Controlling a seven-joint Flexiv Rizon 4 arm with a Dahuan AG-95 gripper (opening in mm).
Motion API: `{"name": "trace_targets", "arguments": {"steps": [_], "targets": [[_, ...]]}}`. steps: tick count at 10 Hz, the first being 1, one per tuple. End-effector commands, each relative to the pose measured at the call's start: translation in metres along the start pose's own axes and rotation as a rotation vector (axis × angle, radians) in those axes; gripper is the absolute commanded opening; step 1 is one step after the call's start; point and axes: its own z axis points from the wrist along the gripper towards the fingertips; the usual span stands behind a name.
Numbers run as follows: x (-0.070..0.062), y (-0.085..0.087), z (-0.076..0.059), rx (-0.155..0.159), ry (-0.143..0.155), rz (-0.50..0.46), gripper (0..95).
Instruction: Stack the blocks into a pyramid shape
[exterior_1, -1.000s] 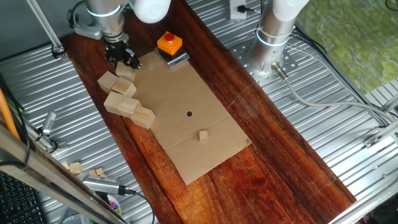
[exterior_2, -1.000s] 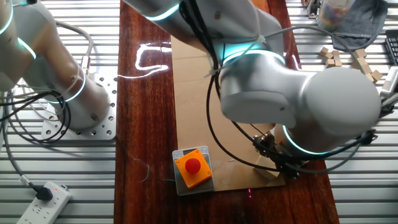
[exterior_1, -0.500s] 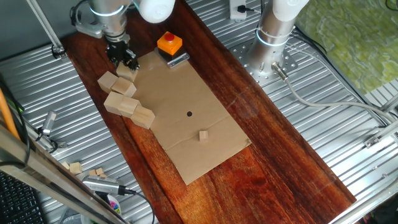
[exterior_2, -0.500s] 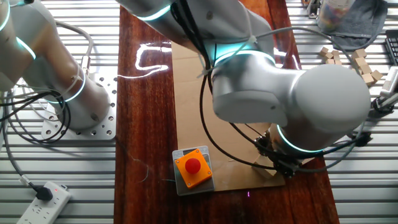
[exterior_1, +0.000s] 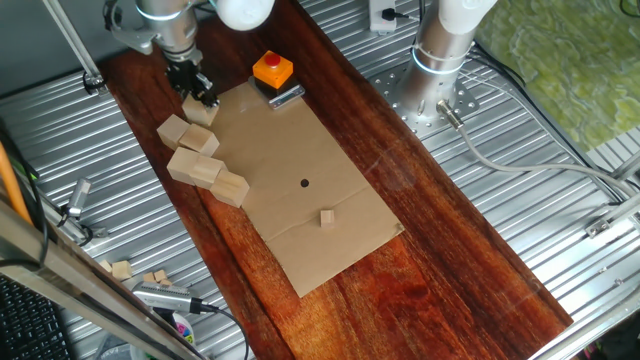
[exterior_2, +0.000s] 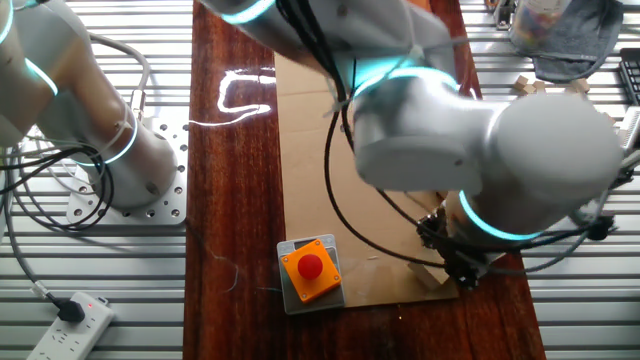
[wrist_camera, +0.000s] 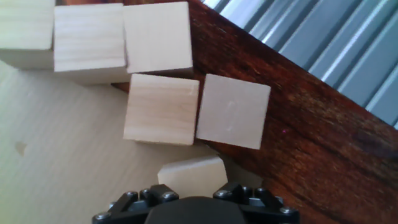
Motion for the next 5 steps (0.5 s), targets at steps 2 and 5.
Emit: {"name": "trace_targets", "arguments": {"steps": [2,5], "targets": [[0.002,0.007,-0.021,-0.026,0.041,0.119,0.0],[0.011,0.032,-0.037,-0.027,0.063,0.181,0.0]]}}
